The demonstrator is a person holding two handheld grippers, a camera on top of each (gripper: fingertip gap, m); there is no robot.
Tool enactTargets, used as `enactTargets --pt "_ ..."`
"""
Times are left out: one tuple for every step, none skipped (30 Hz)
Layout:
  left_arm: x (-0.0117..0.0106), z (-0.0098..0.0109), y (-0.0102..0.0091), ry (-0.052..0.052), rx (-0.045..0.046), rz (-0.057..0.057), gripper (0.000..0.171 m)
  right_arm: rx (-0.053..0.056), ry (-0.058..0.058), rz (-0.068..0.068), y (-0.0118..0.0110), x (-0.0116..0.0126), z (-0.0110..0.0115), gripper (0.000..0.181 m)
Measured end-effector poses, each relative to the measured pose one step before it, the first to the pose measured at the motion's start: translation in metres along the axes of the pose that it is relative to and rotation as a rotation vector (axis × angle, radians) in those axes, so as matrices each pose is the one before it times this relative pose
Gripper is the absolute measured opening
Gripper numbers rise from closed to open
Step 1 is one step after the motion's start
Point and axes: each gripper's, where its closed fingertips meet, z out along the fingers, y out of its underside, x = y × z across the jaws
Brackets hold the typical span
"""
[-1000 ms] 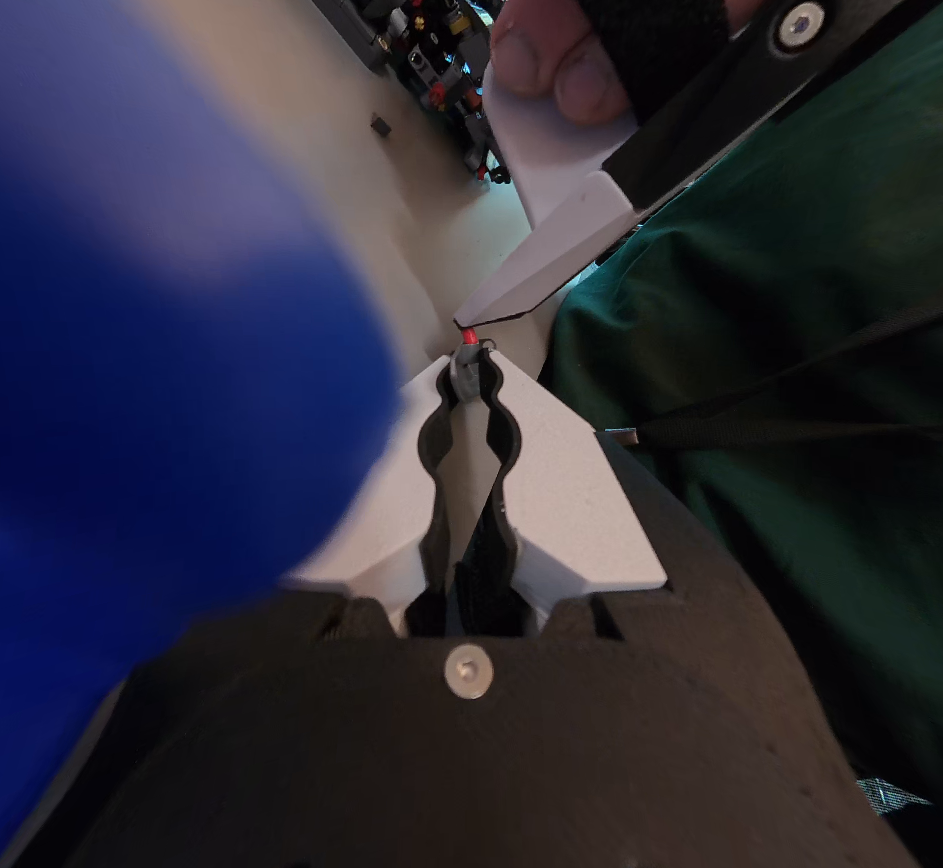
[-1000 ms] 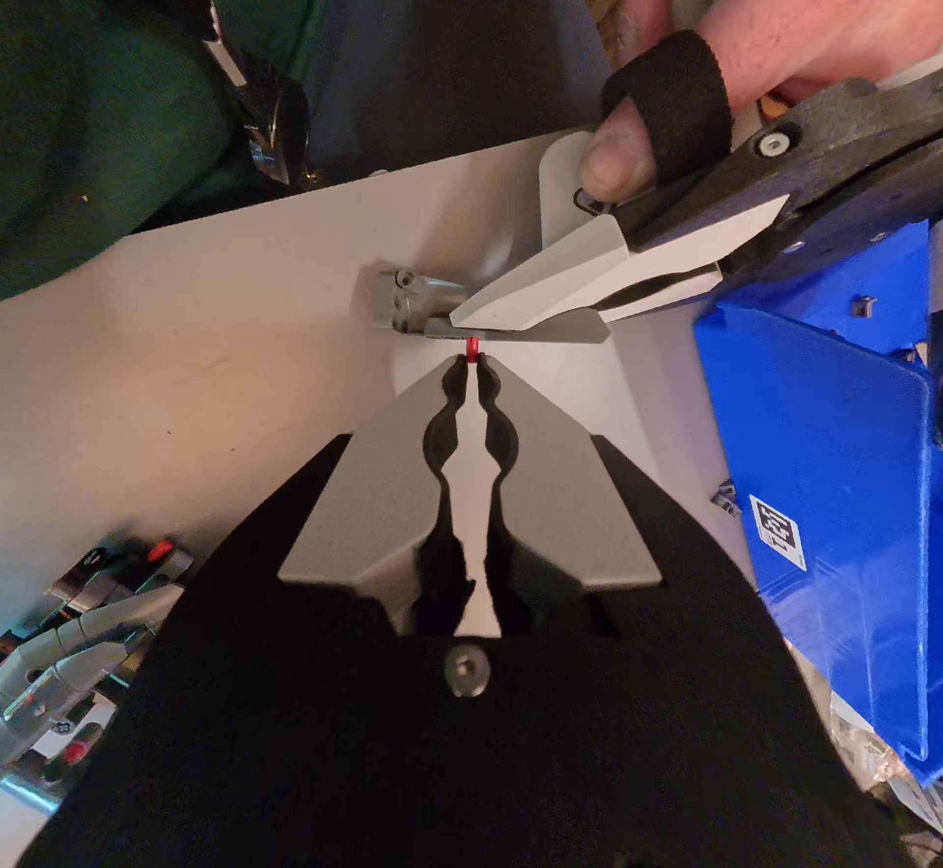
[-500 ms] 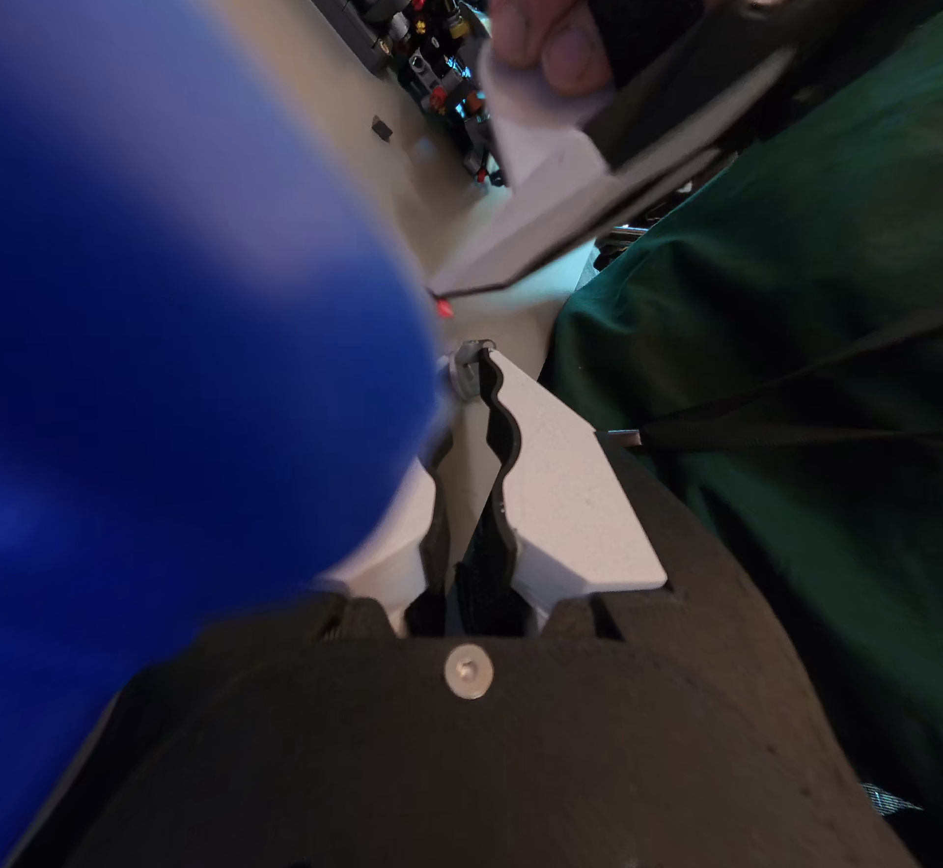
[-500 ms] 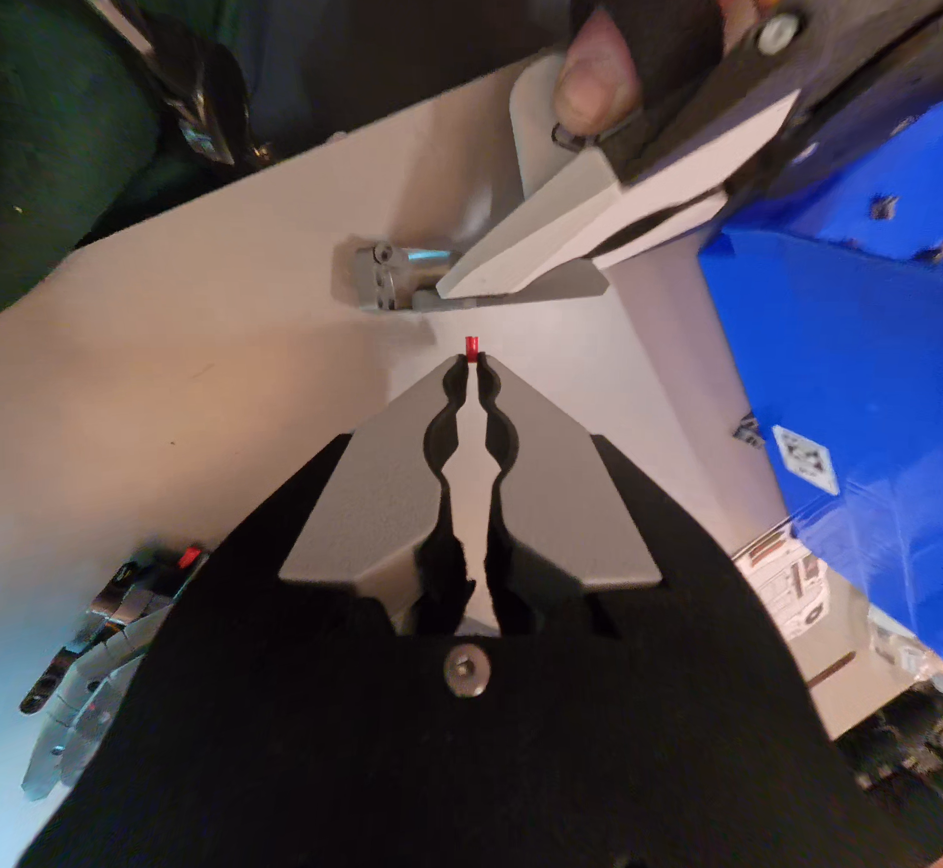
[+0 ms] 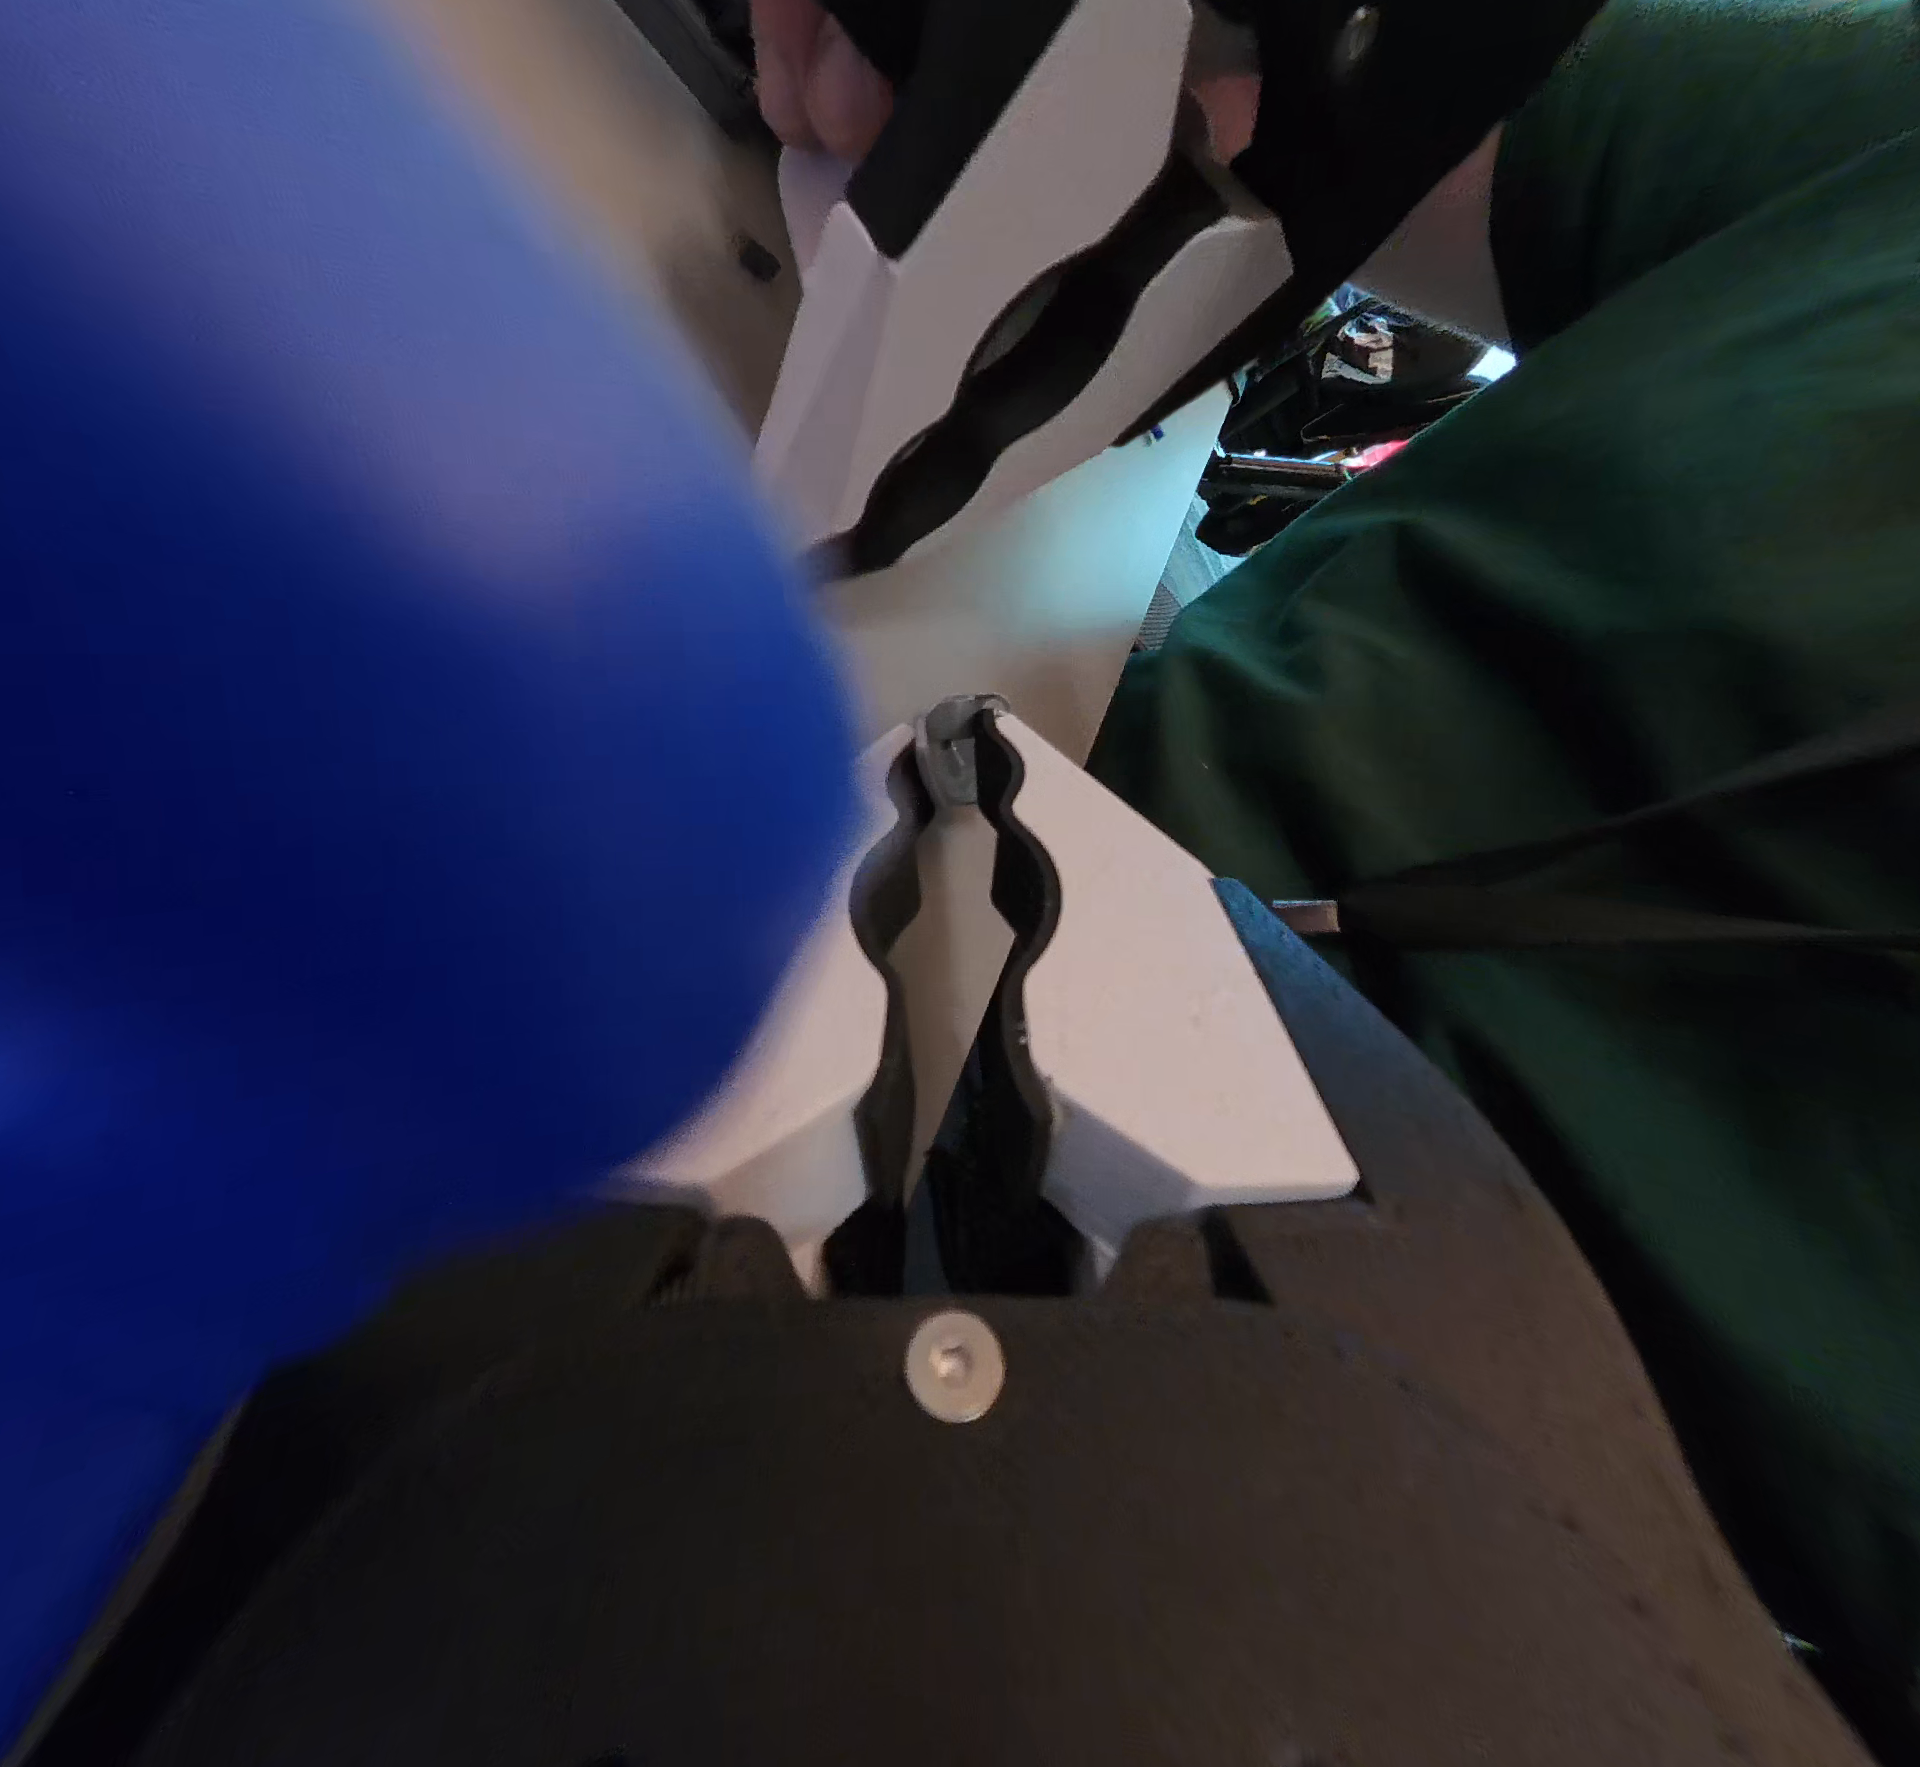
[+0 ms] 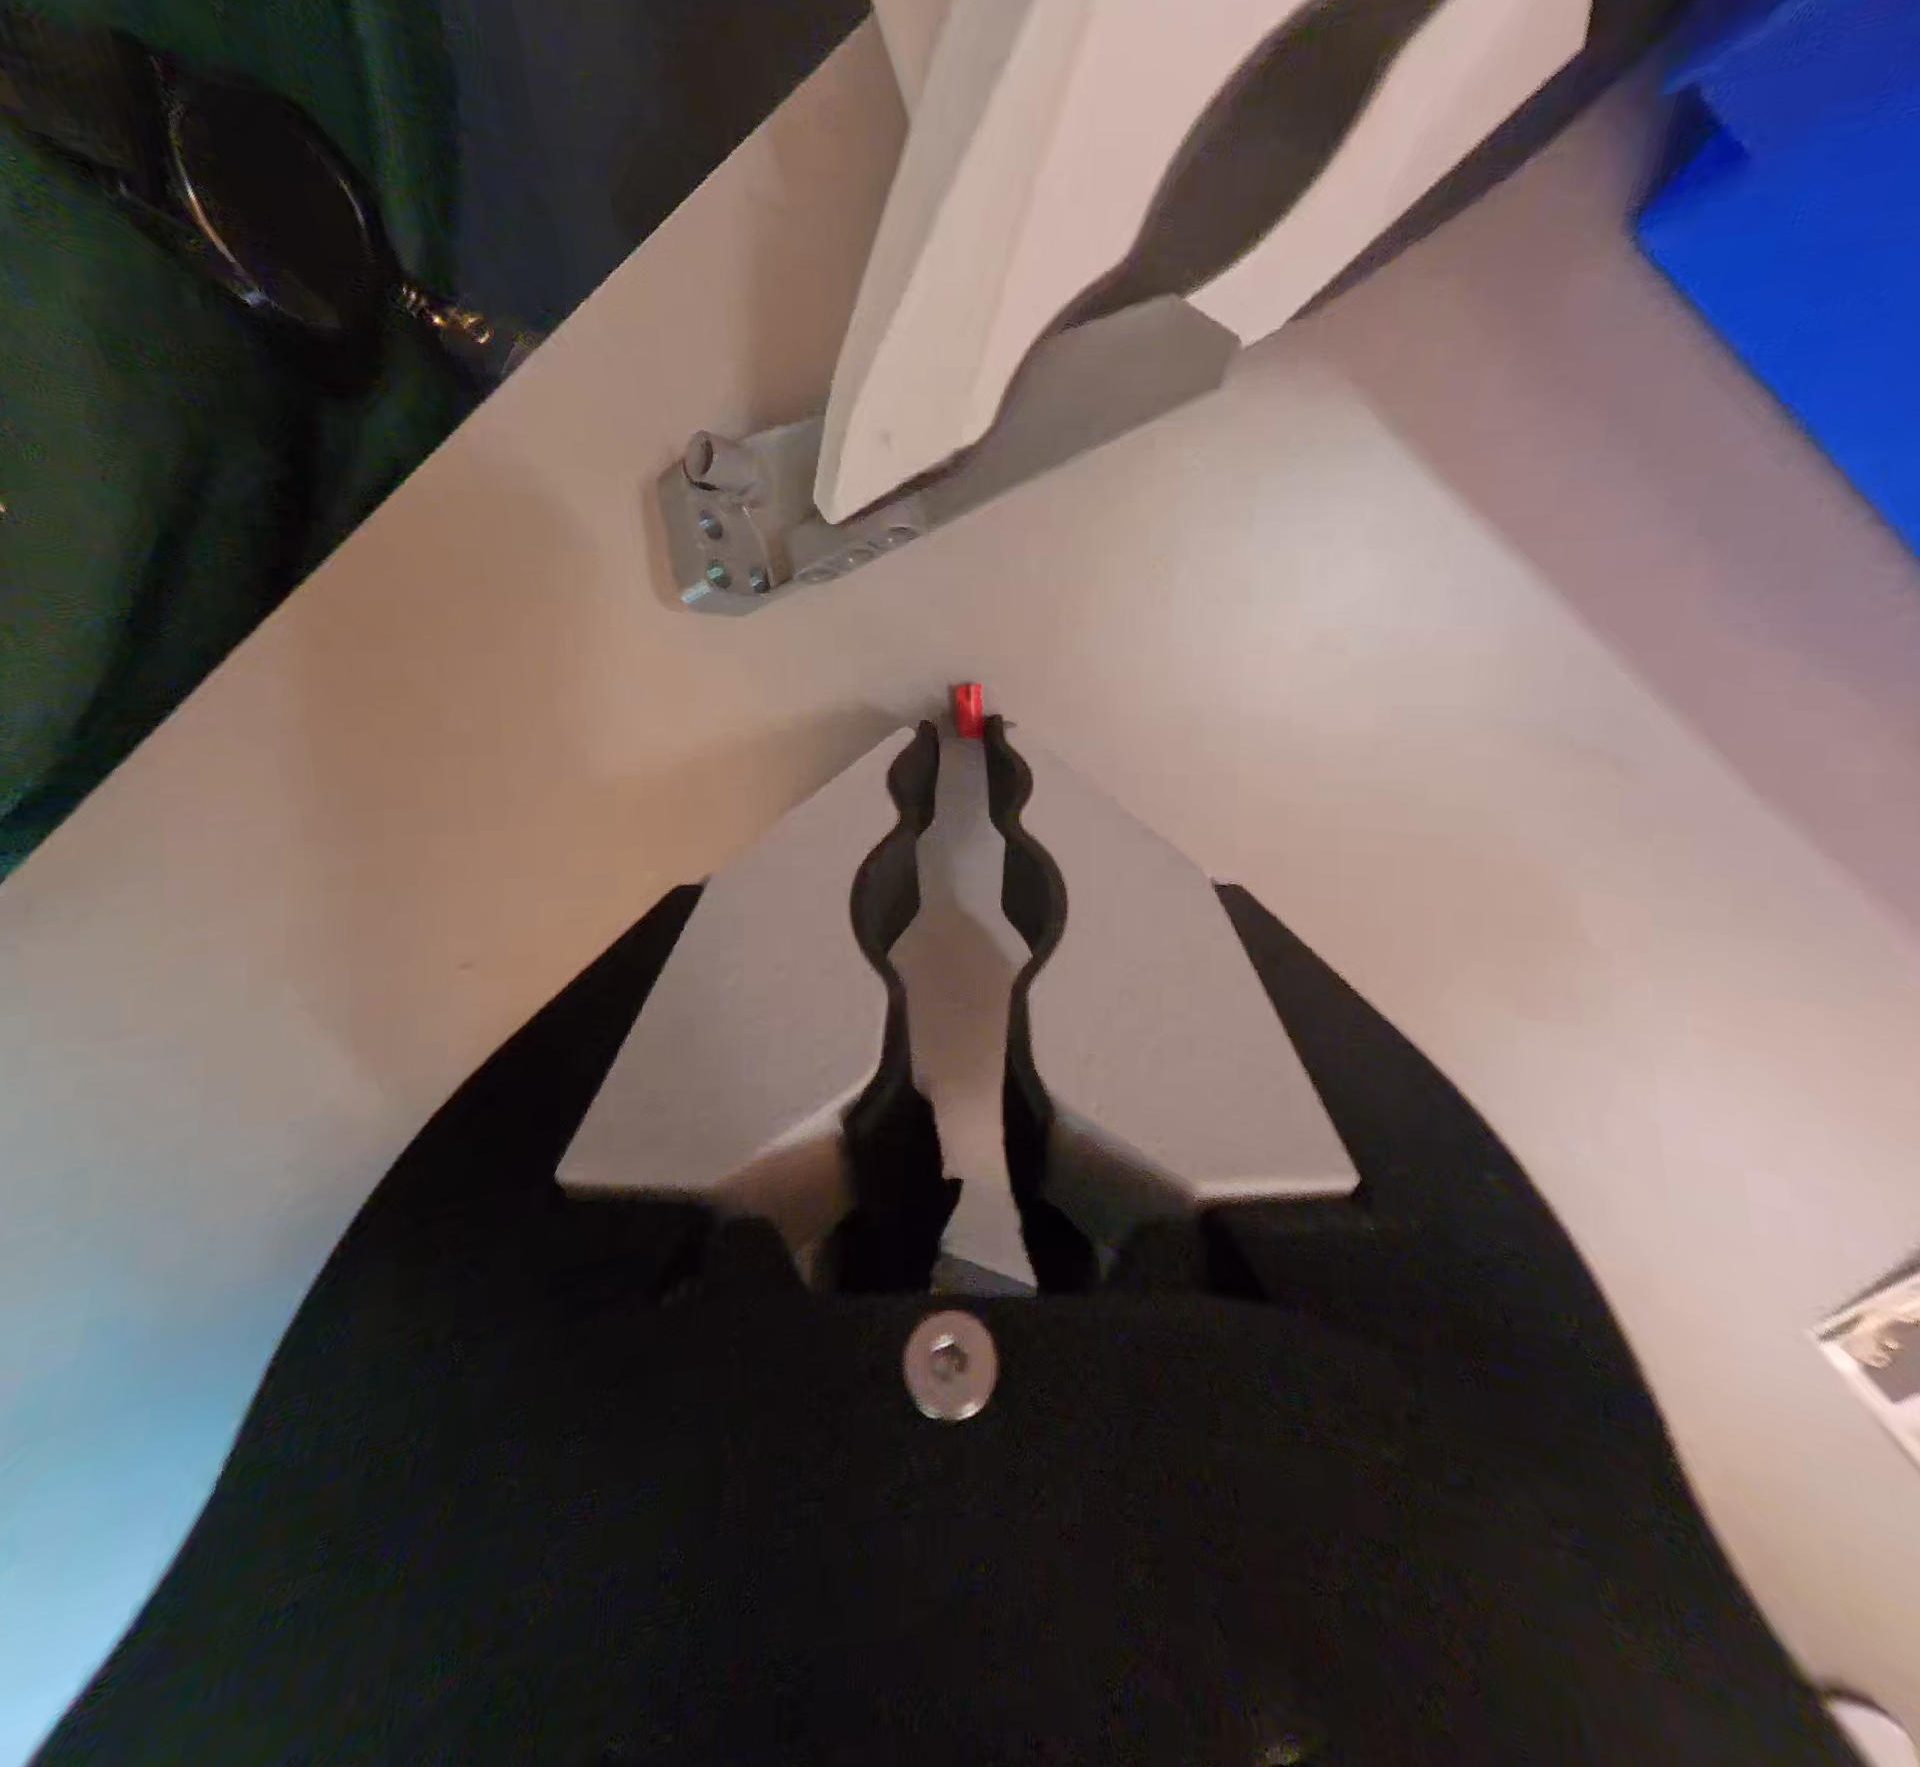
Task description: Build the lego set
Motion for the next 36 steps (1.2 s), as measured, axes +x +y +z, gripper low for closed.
enactTargets --pt "0.00012 0.00001 0.00001 0.0005 0.00002 0.0012 0.006 0.0171 -0.0096 0.0205 -0.00005 0.00041 -0.00003 0.007" --pt "-0.00004 -0.00002 0.00007 -0.0005 0.00034 0.0006 0.006 0.0126 -0.0067 0.0237 0.0001 0.00076 -0.00005 0.008" --pt "0.00003 0.00002 0.0 -0.0003 0.00008 0.0011 0.006 0.0095 -0.0044 0.0142 -0.00006 -0.00002 -0.00007 0.009" --pt "0.00014 -0.00001 -0.00003 -0.0001 0.00079 0.0018 0.006 0.0061 0.004 0.0042 -0.00016 0.00007 0.00005 0.009" --pt "0.0 0.00005 0.00001 -0.0012 0.00096 0.0024 0.006 0.0018 0.0073 -0.0011 -0.00011 0.00003 0.00009 0.009" --pt "-0.00004 -0.00005 -0.0001 -0.0011 0.00079 0.0014 0.006 0.0004 0.005 0.0003 -0.00014 -0.00012 0.00008 0.009" --pt "0.00003 -0.00005 0.00002 -0.0004 0.00033 0.0008 0.006 0.0007 0.0028 0.0029 -0.00043 -0.00025 0.00008 0.009" --pt "-0.00001 0.00002 -0.00002 -0.0006 0.00018 0.001 0.006 -0.0008 0.0051 0.0029 0.00015 0.00029 -0.00007 0.009" --pt "-0.00006 0.00005 0.00004 -0.0006 0.00014 0.0006 0.006 -0.004 0.0038 0.0072 0.00079 0.00007 -0.00027 0.009" --pt "0.00004 -0.00005 0.00001 -0.0004 0.00042 0.0006 0.006 -0.0063 0.0021 0.0109 0.00106 -0.0002 -0.00041 0.01" --pt "-0.00005 0.00003 -0.00006 -0.0003 0.00046 0.0001 0.006 -0.0047 0.0055 0.0107 0.00065 -0.00043 -0.00065 0.01" --pt "0.00003 -0.00007 -0.00009 0.0 0.00065 0.0006 0.006 -0.002 0.0063 0.0098 0.00015 -0.00066 -0.00084 0.01" --pt "0.0 0.00005 -0.00008 -0.0006 0.0006 0.0008 0.006 -0.0017 0.0086 0.0135 0.00012 -0.00016 -0.0005 0.01" --pt "-0.00011 0.00003 -0.00005 -0.0007 0.00038 0.0001 0.006 -0.0037 0.0082 0.019 0.00036 0.00015 0.00001 0.01" --pt "0.00008 -0.00003 0.0001 0.0003 0.00013 0.0005 0.006 0.0016 0.0022 0.0174 -0.00015 -0.00081 0.00029 0.011" --pt "0.00007 0.00001 -0.00003 0.0007 0.00021 0.0003 0.006 0.0079 -0.0026 0.0138 -0.00095 -0.00196 0.00038 0.011" --pt "0.00002 -0.00011 -0.00002 -0.0001 0.00018 0.0006 0.006 0.0111 0.0019 0.014 -0.00127 -0.00155 0.00067 0.01" --pt "0.00006 0.00001 0.00001 -0.0001 0.00003 0.0009 0.006 0.0085 0.0038 0.0156 -0.001 -0.00105 0.00095 0.01" --pt "0.00008 0.00003 0.00009 0.0005 -0.00018 0.0007 0.006 0.0093 0.0108 0.0181 -0.00094 0.00033 0.00071 0.009" --pt "0.0001 -0.00008 0.00008 0.0004 -0.00011 0.0015 0.006 0.0078 0.0088 0.0228 -0.00063 0.00071 0.00044 0.008" --pt "0.00012 0.0 0.00002 0.0003 -0.00006 0.0009 0.006 0.007 0.0043 0.0216 -0.0002 0.00046 0.00013 0.007" --pt "0.00014 0.0 0.00003 0.0004 -0.00014 0.0008 0.006 0.0062 0.0057 0.0185 -0.00008 0.00058 -0.00004 0.006" --pt "0.00002 0.00002 0.00008 0.0007 -0.00021 0.0 0.006 0.0077 0.0072 0.0169 -0.00039 0.00052 0.00011 0.005" --pt "0.00015 -0.00012 0.00001 0.0007 -0.00011 0.0004 0.006 0.0077 0.0065 0.0156 -0.00045 0.00023 0.00025 0.005" --pt "-0.00001 0.00005 0.00004 0.0 0.00014 0.0011 0.006 0.0062 0.0024 0.0157 -0.00031 -0.00004 0.00005 0.005" --pt "0.00015 -0.00004 0.00001 -0.0002 0.00041 0.0015 0.006 0.0042 0.0042 0.0115 -0.00005 0.00001 0.00004 0.005" --pt "-0.00004 -0.00005 -0.00002 0.0 0.00052 0.0006 0.006 0.0023 0.0105 0.0027 0.00004 0.0007 0.00011 0.003" --pt "0.00002 0.00004 -0.00004 -0.0005 0.00036 0.0008 0.006 0.0014 0.0075 0.0004 -0.00005 0.00023 0.00004 0.003" --pt "0.00006 -0.00004 -0.00001 -0.0003 0.00051 0.0006 0.006 -0.0018 0.0047 0.0052 -0.00001 0.00018 0.0 0.003" --pt "-0.00004 0.00002 -0.00005 -0.0001 0.00034 0.0004 0.006 0.0012 0.0086 -0.0054 -0.00029 0.00007 0.00004 0.003" --pt "0.00005 -0.00002 -0.00005 -0.0004 0.00077 0.0004 0.006 0.0063 0.0115 -0.004 -0.00113 0.00028 -0.00012 0.002" --pt "-0.00011 -0.00008 -0.0001 -0.0004 0.00062 -0.0002 0.006 0.0078 0.0042 0.0031 -0.00172 -0.00072 -0.0005 0.002" --pt "-0.00012 0.00002 -0.00007 -0.0005 0.00042 -0.0014 0.006 0.0177 0.0113 -0.0074 -0.00368 -0.00065 -0.00171 0.002" --pt "-0.00016 -0.00001 -0.00001 -0.0005 -0.00002 -0.0007 0.006 0.02 0.0153 -0.0179 -0.00461 -0.0009 -0.0026 0.002" --pt "-0.00003 -0.00008 -0.00002 0.0004 -0.00038 -0.0017 0.006 0.0108 0.0106 -0.0216 -0.00377 -0.00178 -0.00221 0.002" --pt "-0.00014 0.00006 -0.00004 -0.0004 -0.00019 -0.0009 0.006 0.0079 0.0114 -0.0204 -0.00348 -0.00152 -0.00197 0.002"
